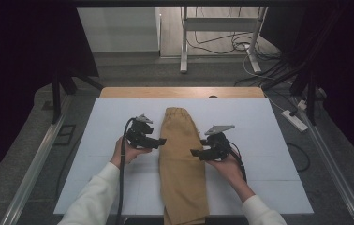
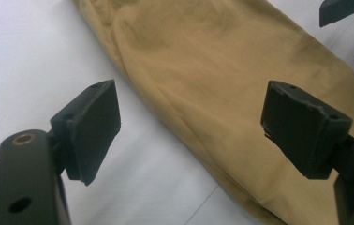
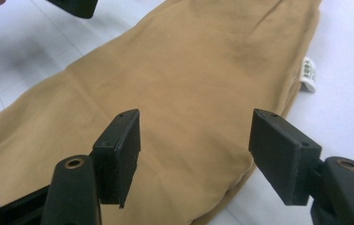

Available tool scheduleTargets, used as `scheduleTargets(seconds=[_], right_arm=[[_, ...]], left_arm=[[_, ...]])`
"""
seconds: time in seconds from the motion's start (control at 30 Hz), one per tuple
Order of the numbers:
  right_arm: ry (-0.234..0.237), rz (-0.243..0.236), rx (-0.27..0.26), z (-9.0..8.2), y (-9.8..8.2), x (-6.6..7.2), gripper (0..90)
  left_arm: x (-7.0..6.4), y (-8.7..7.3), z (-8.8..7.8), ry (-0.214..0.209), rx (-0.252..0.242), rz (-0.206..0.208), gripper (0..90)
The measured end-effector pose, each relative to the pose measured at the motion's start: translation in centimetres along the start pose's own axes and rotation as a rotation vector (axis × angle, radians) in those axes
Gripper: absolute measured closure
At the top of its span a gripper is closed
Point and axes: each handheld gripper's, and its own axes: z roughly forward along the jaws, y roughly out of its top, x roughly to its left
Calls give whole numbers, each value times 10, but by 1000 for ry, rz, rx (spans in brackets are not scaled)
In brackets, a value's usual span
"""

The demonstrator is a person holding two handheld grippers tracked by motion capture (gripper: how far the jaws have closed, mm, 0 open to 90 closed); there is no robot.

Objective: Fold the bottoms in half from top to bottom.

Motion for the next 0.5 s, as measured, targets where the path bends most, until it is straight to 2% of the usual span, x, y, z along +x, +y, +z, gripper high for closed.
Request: scheduleTargets(seconds=[0.5], right_arm=[[-3,16,0,12,11,-12,346]], left_arm=[[11,6,7,6,-8,-26,193]])
